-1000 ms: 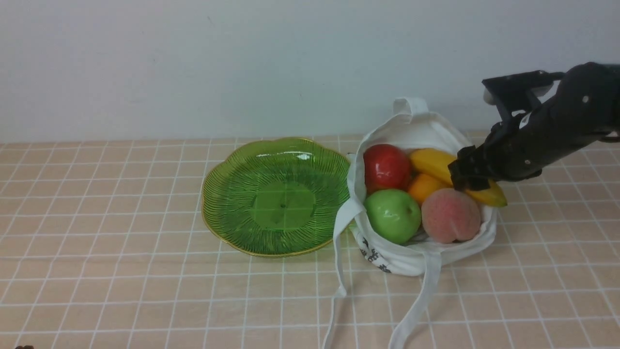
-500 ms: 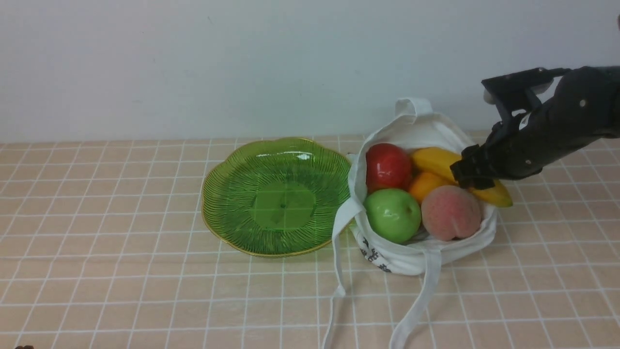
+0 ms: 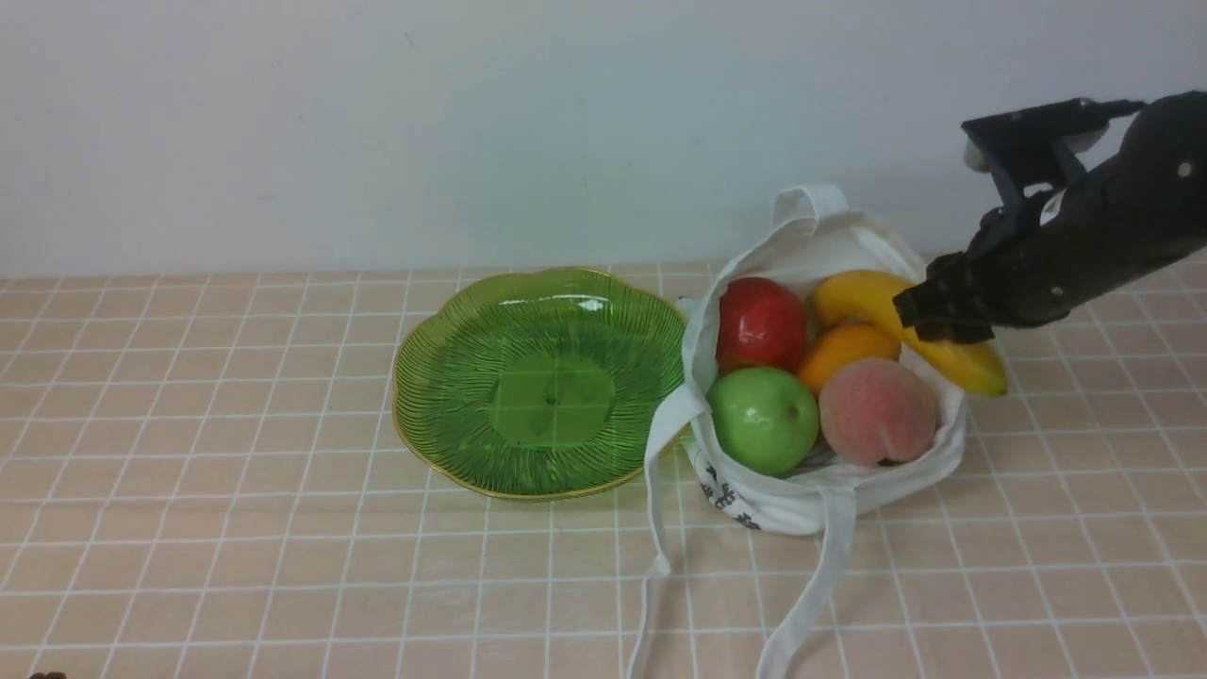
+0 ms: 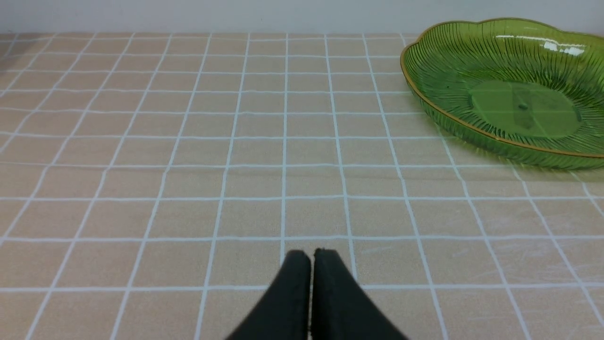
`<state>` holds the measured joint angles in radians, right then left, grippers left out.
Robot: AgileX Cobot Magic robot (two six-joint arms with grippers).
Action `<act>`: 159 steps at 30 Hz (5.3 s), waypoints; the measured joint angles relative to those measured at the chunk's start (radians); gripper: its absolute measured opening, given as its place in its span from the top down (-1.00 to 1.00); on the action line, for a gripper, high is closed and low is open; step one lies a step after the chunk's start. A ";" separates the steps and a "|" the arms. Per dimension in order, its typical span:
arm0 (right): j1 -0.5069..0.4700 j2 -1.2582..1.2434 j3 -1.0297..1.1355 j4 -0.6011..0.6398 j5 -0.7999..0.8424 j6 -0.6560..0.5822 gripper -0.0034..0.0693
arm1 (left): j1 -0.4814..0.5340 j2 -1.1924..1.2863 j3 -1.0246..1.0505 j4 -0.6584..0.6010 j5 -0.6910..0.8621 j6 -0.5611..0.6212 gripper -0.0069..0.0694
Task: Take the fruit out of the bag on the brown coffee tablecloth and place them on the plate.
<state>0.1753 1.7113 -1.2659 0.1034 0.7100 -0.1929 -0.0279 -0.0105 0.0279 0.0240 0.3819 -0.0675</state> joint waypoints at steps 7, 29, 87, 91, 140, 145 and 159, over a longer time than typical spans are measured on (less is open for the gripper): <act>0.000 -0.093 0.000 0.013 0.069 0.000 0.19 | 0.000 0.000 0.000 0.000 0.000 0.000 0.84; 0.039 -0.380 0.000 0.569 0.247 -0.247 0.20 | 0.000 0.000 0.000 0.000 0.000 0.000 0.84; -0.089 -0.635 -0.167 0.303 0.478 -0.249 0.94 | 0.000 0.000 0.000 0.000 0.000 0.000 0.84; -0.098 -0.806 -0.060 0.285 0.485 -0.232 0.94 | 0.000 0.000 0.000 0.000 0.000 0.000 0.84; -0.099 -1.629 1.242 0.019 -0.548 -0.014 0.94 | 0.000 0.000 0.000 0.000 0.000 0.000 0.84; -0.119 -1.680 1.294 -0.081 -0.494 0.147 0.95 | 0.000 0.000 0.000 0.000 0.000 0.000 0.84; -0.128 -1.719 1.291 -0.103 -0.346 0.211 0.95 | 0.000 0.000 0.000 0.000 0.000 0.000 0.84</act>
<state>0.0477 -0.0080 0.0254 0.0000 0.3644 0.0179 -0.0279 -0.0105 0.0279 0.0240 0.3819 -0.0675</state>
